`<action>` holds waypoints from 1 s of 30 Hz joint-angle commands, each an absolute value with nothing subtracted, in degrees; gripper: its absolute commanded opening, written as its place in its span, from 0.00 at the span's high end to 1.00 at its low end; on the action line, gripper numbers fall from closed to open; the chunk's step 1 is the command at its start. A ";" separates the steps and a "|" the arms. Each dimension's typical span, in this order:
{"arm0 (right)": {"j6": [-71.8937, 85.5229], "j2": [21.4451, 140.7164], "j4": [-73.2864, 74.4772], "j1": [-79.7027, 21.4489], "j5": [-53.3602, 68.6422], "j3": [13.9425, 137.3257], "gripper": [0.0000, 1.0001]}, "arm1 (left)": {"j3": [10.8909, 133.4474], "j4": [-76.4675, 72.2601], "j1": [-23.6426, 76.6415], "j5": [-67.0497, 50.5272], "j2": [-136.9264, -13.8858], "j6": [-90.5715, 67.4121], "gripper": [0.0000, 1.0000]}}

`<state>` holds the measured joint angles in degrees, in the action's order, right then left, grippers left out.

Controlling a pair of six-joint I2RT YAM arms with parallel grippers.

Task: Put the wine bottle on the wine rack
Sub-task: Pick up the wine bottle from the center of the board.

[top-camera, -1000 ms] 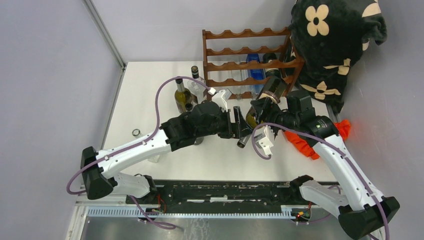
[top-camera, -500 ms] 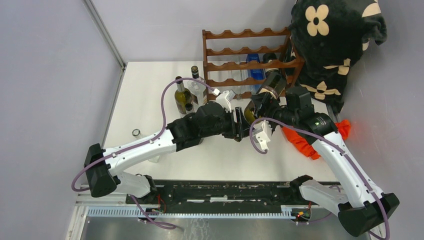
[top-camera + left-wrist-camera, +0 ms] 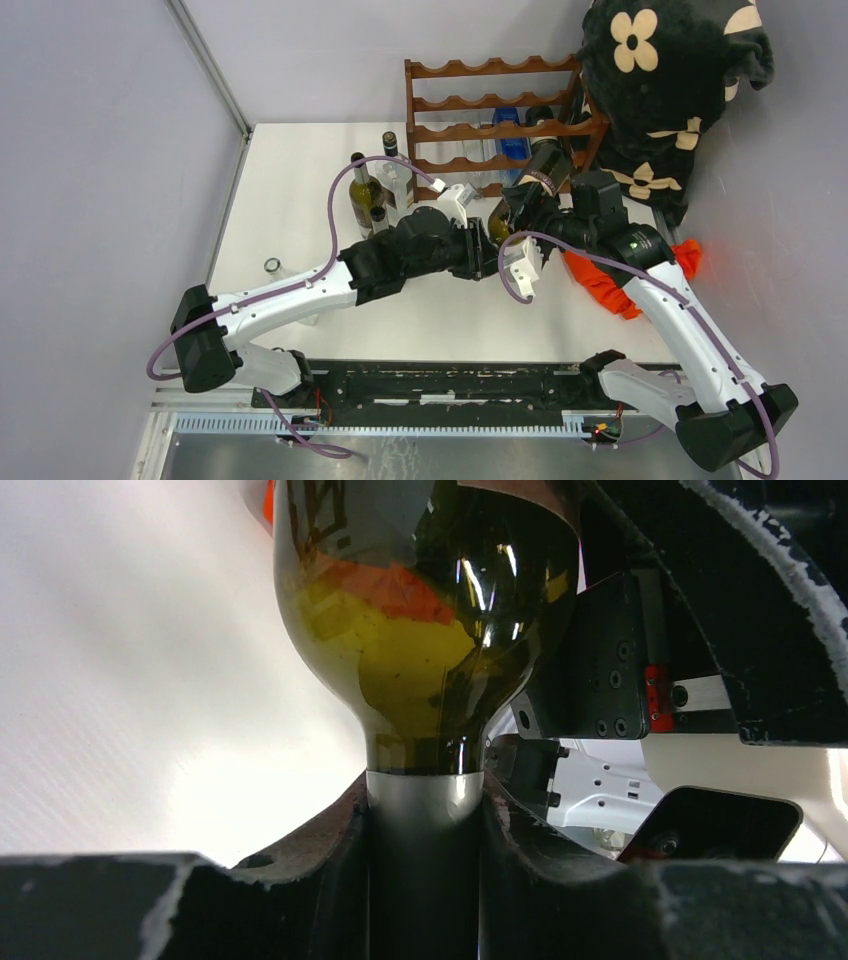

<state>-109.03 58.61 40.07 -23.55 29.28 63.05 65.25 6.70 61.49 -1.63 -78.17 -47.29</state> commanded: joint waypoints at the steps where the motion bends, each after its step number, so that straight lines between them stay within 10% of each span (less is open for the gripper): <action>1: -110.05 57.02 35.36 -24.23 33.62 66.78 1.00 | 65.24 2.90 61.27 -0.49 -77.87 -43.30 0.86; 3: -110.97 56.70 35.79 -24.18 34.91 65.90 0.94 | 65.07 2.04 61.21 -1.23 -77.64 -42.25 0.97; 7: -111.64 54.46 33.69 -24.27 36.41 62.14 0.33 | 63.45 -0.61 61.28 -2.47 -76.25 -40.00 0.98; 10: -111.10 52.86 31.87 -24.27 36.45 59.66 0.08 | 61.01 -3.06 61.21 -1.99 -73.78 -38.88 0.98; 30: -99.81 44.50 42.47 -24.29 53.37 57.31 0.02 | 55.26 5.20 60.82 1.79 -66.81 -35.63 0.98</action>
